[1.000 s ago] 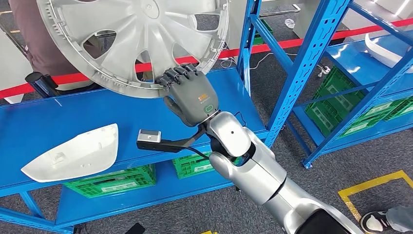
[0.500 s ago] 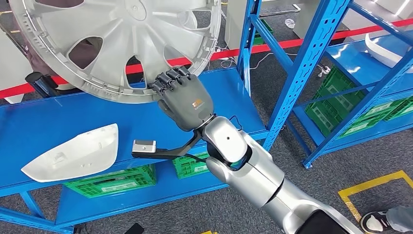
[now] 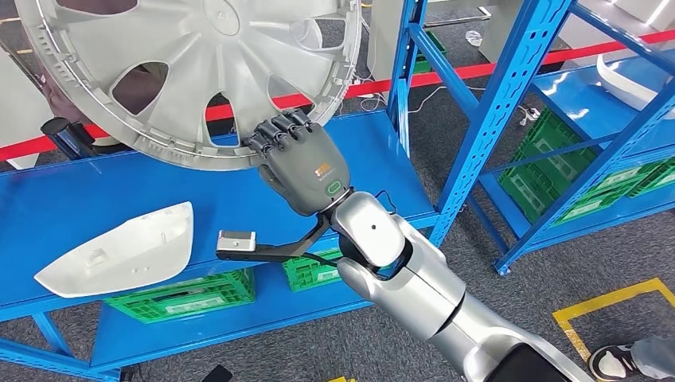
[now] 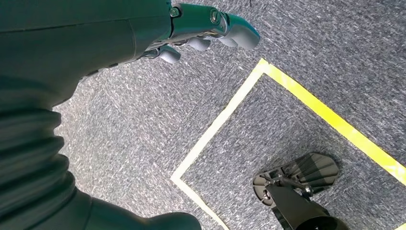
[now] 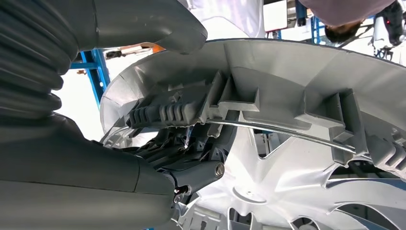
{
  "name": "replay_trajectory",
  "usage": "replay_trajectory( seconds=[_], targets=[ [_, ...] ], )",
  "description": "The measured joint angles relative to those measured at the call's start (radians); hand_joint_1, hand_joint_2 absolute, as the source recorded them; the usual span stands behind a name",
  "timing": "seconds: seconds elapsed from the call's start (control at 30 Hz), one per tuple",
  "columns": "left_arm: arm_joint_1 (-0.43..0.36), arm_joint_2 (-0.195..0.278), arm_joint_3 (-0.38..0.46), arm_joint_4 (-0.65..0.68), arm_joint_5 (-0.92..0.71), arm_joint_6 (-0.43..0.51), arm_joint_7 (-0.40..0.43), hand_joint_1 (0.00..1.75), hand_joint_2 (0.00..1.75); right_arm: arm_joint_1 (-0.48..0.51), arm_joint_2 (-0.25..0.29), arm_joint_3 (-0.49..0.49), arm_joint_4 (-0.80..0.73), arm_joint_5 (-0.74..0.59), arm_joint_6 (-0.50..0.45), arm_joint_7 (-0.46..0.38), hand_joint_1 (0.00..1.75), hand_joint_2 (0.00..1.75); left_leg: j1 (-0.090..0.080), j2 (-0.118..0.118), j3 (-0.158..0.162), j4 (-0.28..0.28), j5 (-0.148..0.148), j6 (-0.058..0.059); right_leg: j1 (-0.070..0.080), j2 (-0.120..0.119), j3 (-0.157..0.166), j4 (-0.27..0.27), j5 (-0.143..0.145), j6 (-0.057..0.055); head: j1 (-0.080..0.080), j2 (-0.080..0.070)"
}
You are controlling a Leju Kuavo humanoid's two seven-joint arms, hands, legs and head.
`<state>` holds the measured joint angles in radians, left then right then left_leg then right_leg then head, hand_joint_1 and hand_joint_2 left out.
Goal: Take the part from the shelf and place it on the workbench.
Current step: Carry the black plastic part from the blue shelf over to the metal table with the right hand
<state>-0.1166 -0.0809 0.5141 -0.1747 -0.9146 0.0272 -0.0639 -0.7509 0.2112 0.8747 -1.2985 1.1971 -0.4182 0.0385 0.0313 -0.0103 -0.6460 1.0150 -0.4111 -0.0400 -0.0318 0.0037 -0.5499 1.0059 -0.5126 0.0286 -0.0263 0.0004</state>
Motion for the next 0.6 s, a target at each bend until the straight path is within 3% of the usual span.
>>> replay_trajectory(
  seconds=[0.03, 0.17, 0.27, 0.4, 0.6],
  targets=[
    [0.0, 0.0, 0.0, 0.0, -0.002, 0.0, 0.001, 0.0, 1.75, 0.0, 0.0, 0.0, 0.0, 0.0, 0.0, 0.0, 1.75, 1.75, 0.0, 0.0, 0.0, 0.0, 0.0, 0.0, 0.0, 0.0, 0.0, 0.0, 0.0, 0.0, 0.0, 0.0],
    [0.0, 0.0, 0.0, 0.0, -0.009, 0.0, -0.006, 0.0, 0.0, 0.001, -0.002, 0.0, 0.0, -0.002, 0.003, 0.0, 1.75, 1.75, 0.0, 0.0, 0.0, 0.0, 0.0, 0.0, 0.0, 0.0, 0.0, 0.0, 0.0, 0.0, 0.0, 0.0],
    [0.0, 0.0, 0.0, 0.0, -0.012, 0.0, -0.009, 0.0, 0.0, 0.002, -0.003, 0.0, 0.0, -0.003, 0.004, 0.0, 1.75, 1.75, 0.0, 0.0, 0.0, 0.0, 0.0, 0.0, 0.0, 0.0, 0.0, 0.0, 0.0, 0.0, 0.0, 0.0],
    [0.0, 0.0, 0.0, 0.0, -0.015, 0.0, -0.009, 0.0, 1.75, 0.002, -0.003, 0.0, 0.0, -0.006, 0.007, 0.0, 1.75, 1.75, 0.0, 0.0, 0.0, 0.0, 0.0, 0.0, 0.0, 0.0, 0.0, 0.0, 0.0, 0.0, 0.0, 0.0],
    [0.001, 0.0, 0.0, 0.0, -0.02, 0.002, -0.011, 0.0, 1.75, 0.004, -0.003, 0.0, -0.002, -0.006, 0.011, 0.0, 1.75, 1.75, 0.0, 0.0, 0.0, 0.0, 0.0, 0.0, 0.0, 0.0, 0.0, 0.0, 0.0, 0.0, 0.0, 0.0]
  ],
)
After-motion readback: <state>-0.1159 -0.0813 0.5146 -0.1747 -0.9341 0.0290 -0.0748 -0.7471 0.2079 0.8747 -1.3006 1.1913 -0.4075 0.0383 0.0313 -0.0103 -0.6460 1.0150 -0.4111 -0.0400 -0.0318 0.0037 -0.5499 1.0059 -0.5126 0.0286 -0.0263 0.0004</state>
